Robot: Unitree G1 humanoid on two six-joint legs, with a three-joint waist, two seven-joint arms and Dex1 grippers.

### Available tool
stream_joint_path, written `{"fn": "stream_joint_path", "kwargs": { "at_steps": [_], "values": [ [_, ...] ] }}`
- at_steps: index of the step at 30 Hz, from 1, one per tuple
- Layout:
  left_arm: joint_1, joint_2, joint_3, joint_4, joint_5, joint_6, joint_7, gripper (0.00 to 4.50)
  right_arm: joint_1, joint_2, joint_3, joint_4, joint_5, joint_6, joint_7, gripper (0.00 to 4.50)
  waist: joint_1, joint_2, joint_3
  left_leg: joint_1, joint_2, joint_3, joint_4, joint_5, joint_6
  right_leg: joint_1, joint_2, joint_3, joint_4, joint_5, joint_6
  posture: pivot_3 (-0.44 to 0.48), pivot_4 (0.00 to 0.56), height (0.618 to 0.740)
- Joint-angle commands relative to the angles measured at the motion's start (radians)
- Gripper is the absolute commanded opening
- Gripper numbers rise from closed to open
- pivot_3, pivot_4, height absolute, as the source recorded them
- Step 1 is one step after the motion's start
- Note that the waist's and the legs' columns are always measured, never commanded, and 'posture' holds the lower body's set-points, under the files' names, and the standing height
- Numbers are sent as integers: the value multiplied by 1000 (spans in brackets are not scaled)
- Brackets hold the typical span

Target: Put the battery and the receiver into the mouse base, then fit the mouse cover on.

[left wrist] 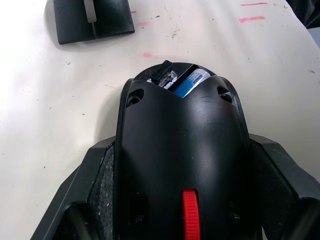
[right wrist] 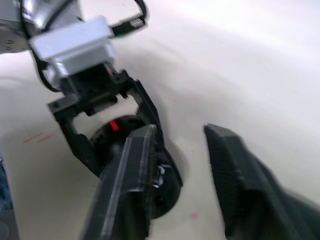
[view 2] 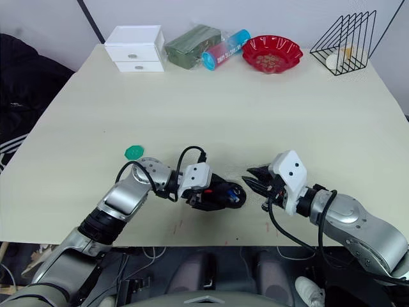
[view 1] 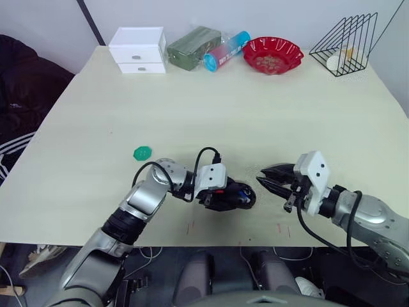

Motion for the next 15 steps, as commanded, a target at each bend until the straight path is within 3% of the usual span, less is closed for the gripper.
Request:
{"fn": "stream_joint_path", "kwargs": {
  "at_steps": [1,6,15],
  "values": [
    [12,21,-20,19,32,25,-1,2942,15,34,26,51,-91,-67,72,96,0,0,0,0,0,0,0,0,0,0,0,0,0,0,0,0,150,740],
    [19,32,-17,6,30,33,0,2942,-2,123,97,118,-211,-88,115,96,-1,0,0,0,0,0,0,0,0,0,0,0,1,0,0,0,150,740],
    [25,37,-17,-5,29,38,3,2942,-12,227,108,152,-303,-73,144,96,-3,0,0,1,0,0,0,0,-1,0,0,0,2,0,0,0,150,740]
  ]
}}
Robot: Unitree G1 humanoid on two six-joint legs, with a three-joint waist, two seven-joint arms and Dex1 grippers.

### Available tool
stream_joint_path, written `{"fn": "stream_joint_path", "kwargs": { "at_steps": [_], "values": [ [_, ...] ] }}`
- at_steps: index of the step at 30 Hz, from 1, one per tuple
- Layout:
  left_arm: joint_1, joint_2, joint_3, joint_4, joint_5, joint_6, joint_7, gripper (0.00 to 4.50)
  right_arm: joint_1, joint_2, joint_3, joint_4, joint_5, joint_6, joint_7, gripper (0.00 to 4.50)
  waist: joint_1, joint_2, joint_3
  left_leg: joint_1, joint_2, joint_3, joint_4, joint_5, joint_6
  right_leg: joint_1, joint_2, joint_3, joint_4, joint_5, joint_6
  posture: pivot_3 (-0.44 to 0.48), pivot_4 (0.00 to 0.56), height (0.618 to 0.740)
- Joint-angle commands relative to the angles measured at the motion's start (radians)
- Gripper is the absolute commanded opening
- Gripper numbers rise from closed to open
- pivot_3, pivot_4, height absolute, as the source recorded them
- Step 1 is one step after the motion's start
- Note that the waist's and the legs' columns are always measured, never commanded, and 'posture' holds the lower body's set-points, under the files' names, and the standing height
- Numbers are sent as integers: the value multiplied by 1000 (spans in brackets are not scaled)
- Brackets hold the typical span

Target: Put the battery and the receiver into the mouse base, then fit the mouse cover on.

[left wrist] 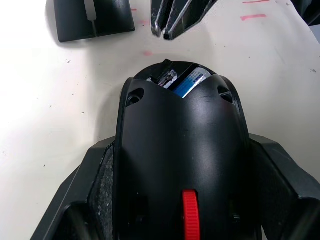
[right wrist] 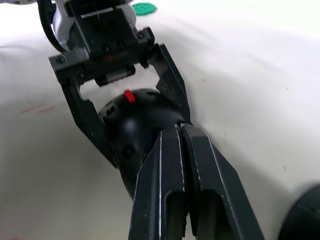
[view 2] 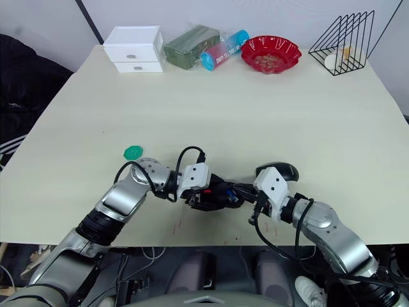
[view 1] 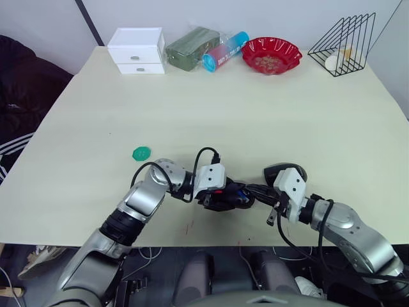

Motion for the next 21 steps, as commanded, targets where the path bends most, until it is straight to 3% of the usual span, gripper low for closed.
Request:
{"fn": "stream_joint_path", "kwargs": {
  "at_steps": [1,21],
  "values": [
    [18,26,-18,13,29,25,-1,2942,-4,23,-3,-7,-35,-10,14,96,0,0,0,0,0,0,0,0,0,0,0,0,0,0,0,0,150,740],
    [18,25,-19,17,30,22,1,2942,33,107,1,30,-134,63,12,96,-1,0,0,1,0,0,0,2,-3,0,0,0,3,0,0,0,150,740]
  ]
}}
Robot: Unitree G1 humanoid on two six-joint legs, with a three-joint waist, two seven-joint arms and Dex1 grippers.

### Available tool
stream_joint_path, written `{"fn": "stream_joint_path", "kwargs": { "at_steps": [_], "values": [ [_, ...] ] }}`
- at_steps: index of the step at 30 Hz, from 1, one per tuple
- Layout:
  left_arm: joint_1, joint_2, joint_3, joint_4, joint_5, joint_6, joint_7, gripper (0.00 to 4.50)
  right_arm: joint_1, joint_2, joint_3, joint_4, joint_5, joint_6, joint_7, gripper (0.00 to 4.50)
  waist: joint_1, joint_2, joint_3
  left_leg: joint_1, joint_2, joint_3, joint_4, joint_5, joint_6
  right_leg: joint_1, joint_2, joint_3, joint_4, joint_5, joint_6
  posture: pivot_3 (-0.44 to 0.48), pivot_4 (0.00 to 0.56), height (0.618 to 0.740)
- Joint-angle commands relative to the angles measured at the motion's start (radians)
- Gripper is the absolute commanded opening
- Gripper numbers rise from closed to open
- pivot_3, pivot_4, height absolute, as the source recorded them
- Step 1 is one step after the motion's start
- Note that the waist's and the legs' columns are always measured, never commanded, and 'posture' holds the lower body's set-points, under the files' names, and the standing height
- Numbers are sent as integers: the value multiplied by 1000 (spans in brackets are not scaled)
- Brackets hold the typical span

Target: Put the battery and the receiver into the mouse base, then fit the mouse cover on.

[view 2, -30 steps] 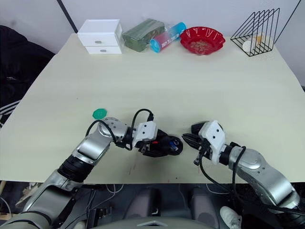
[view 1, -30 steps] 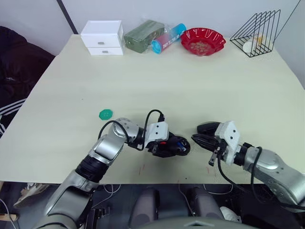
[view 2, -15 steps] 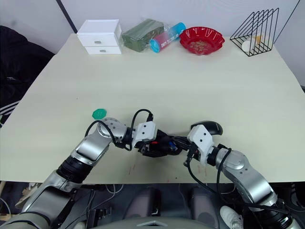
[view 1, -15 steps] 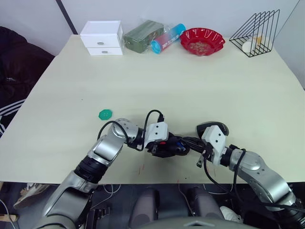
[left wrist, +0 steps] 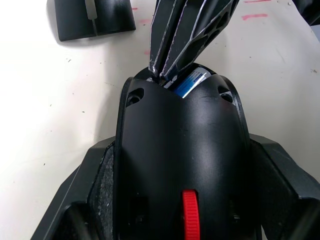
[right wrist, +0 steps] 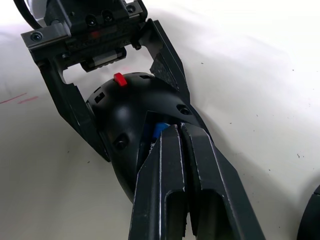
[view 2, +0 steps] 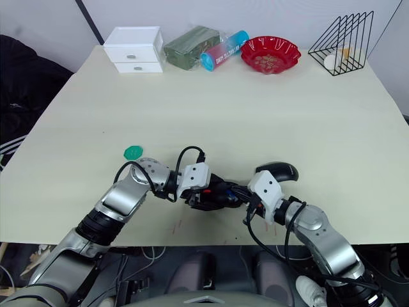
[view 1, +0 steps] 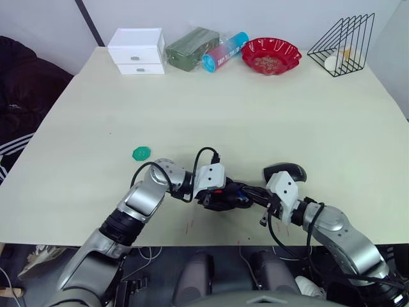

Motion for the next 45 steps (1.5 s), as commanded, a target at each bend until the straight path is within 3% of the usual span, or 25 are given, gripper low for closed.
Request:
{"fn": "stream_joint_path", "kwargs": {
  "at_steps": [1,12,21,35,45],
  "values": [
    [19,23,-19,16,30,17,-1,2942,10,1,-2,-3,-7,36,0,96,0,0,0,0,0,0,0,0,0,0,0,0,0,0,0,0,150,740],
    [19,25,-17,9,27,24,0,2942,-19,21,-28,11,38,265,-30,96,-2,-1,-1,3,0,0,0,0,-1,2,0,0,0,0,0,0,150,740],
    [19,24,-13,6,25,29,5,2942,-33,41,-53,29,51,346,-59,96,-4,-1,-2,16,0,0,-3,0,0,13,0,1,-1,-1,-2,0,150,740],
    [4,9,-16,29,28,20,10,2942,-5,7,-153,-71,61,25,77,96,-2,-1,-1,15,0,0,-3,0,0,13,0,0,-1,-1,-2,0,150,740],
    [-14,3,-15,48,29,7,12,2942,207,-86,-335,-88,153,-237,287,96,0,-1,0,15,0,0,-3,0,0,13,0,1,-1,-1,-2,0,150,740]
  ]
}}
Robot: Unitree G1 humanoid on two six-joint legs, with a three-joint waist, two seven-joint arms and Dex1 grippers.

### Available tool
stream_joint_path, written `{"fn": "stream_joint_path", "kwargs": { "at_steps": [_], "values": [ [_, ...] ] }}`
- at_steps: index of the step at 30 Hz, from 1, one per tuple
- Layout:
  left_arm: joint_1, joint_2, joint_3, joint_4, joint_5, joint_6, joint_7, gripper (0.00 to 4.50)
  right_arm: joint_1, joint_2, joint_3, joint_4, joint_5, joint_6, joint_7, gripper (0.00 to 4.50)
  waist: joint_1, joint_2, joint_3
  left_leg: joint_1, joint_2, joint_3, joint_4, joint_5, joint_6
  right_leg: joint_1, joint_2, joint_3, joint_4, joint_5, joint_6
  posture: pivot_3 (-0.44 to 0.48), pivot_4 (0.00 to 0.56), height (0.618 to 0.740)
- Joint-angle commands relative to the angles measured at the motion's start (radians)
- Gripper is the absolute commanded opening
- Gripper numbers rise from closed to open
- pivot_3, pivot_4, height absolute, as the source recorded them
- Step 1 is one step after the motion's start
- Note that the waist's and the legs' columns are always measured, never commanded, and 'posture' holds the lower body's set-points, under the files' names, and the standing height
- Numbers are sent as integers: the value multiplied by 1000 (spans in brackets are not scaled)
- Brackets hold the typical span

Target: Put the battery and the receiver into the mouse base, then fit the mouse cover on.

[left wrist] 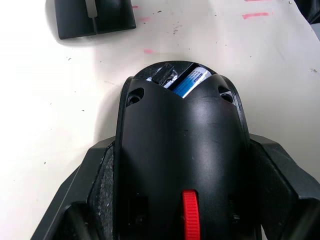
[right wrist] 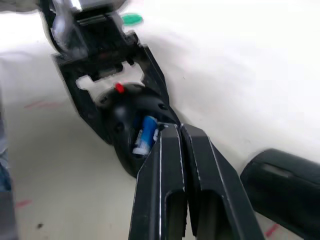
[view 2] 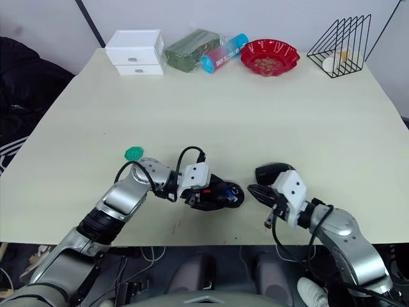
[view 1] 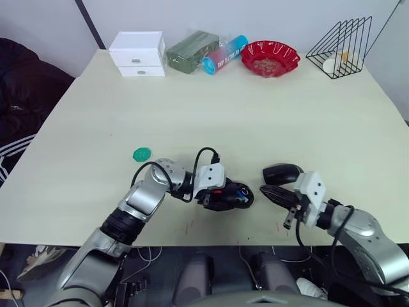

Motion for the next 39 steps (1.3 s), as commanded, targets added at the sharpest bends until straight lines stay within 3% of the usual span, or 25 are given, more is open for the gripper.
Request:
{"fn": "stream_joint_path", "kwargs": {
  "at_steps": [1,10,13,21,24,31,39],
  "values": [
    [-3,7,-8,24,27,5,8,2942,47,-33,-90,-10,48,-85,75,96,1,0,0,0,0,0,0,0,0,0,0,0,0,0,0,0,150,740],
    [-10,11,-6,22,25,9,6,2942,148,-126,-349,132,212,-236,335,96,0,0,0,1,0,1,0,0,0,0,0,1,0,0,0,0,150,740],
    [-5,24,-4,17,27,9,0,2942,123,-206,-457,265,305,-212,483,96,1,0,1,0,0,1,0,0,0,0,0,1,0,0,0,0,150,740],
    [5,49,10,-31,16,61,2,2942,-4,-300,-520,516,326,-248,690,96,-1,1,1,1,0,3,0,0,0,0,1,4,0,0,0,0,150,740],
    [-2,59,13,-35,14,71,1,2942,-44,-312,-523,581,331,-264,759,716,-2,1,1,2,0,3,0,0,0,0,1,4,0,0,0,0,150,740],
    [-3,73,13,-44,6,82,-2,2942,-76,-334,-506,655,320,-282,843,4479,-1,1,1,2,0,4,0,0,0,0,1,4,0,0,0,0,150,740],
    [-7,70,14,-59,-6,112,1,2942,-60,-344,-490,653,340,-304,843,4479,-1,1,1,2,0,4,0,0,0,0,1,5,0,0,0,0,150,740]
  ]
}}
